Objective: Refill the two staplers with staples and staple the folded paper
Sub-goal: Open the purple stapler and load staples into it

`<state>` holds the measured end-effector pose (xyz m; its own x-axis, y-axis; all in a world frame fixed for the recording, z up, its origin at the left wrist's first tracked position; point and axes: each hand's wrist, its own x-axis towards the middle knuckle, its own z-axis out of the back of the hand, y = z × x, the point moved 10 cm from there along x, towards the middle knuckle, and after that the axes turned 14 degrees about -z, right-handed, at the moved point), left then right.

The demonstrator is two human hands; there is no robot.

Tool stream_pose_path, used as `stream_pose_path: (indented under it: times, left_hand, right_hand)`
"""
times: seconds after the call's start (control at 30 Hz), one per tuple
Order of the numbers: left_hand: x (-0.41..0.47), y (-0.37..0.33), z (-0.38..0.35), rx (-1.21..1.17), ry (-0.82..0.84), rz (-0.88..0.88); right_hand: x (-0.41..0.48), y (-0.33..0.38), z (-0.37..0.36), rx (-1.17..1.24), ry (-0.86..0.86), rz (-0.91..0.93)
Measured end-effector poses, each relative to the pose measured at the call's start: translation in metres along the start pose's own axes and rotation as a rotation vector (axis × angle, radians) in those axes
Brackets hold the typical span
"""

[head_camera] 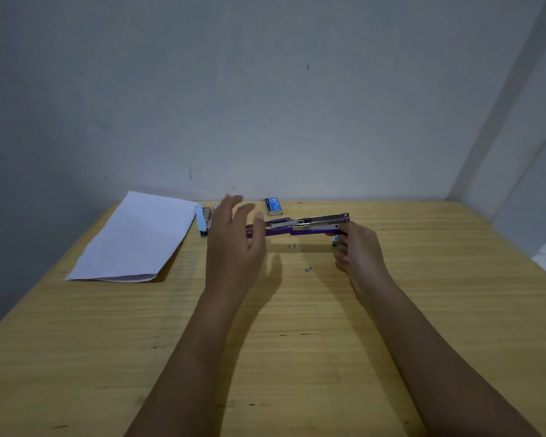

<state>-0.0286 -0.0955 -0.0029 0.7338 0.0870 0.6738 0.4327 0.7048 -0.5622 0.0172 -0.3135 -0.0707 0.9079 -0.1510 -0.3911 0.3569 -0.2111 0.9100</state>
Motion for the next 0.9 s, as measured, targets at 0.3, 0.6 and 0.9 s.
stream_pose_path:
  times: [0.3,0.6,0.9]
  left_hand:
    - [-0.011,-0.015,-0.041,0.233,0.388,-0.107]
    - [-0.003,0.001,-0.018,0.329,0.277,-0.056]
    - [-0.003,0.008,-0.021,0.333,0.292,-0.027]
  right_hand:
    - [-0.007,-0.003,-0.031,-0.082,0.186,0.012]
    - [-0.005,-0.012,-0.016,-0.083,0.204,-0.224]
    - [-0.004,-0.002,-0.017,0.121,0.350,-0.172]
